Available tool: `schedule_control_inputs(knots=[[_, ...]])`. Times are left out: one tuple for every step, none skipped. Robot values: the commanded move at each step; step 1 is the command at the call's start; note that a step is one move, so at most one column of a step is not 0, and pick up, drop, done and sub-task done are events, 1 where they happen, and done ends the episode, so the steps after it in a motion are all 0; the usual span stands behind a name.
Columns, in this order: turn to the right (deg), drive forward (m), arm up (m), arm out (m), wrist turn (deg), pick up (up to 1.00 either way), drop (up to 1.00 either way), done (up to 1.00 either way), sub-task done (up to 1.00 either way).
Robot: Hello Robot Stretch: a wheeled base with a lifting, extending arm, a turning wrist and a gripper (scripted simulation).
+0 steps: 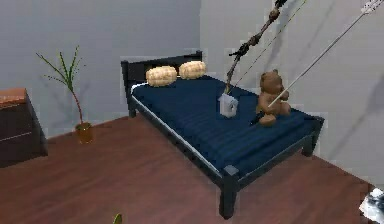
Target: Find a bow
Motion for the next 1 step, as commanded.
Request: schedule_control_inputs(knots=[[3.0,0.0,0.0,0.0,0.0,0.0,0.0,0.0,0.0]])
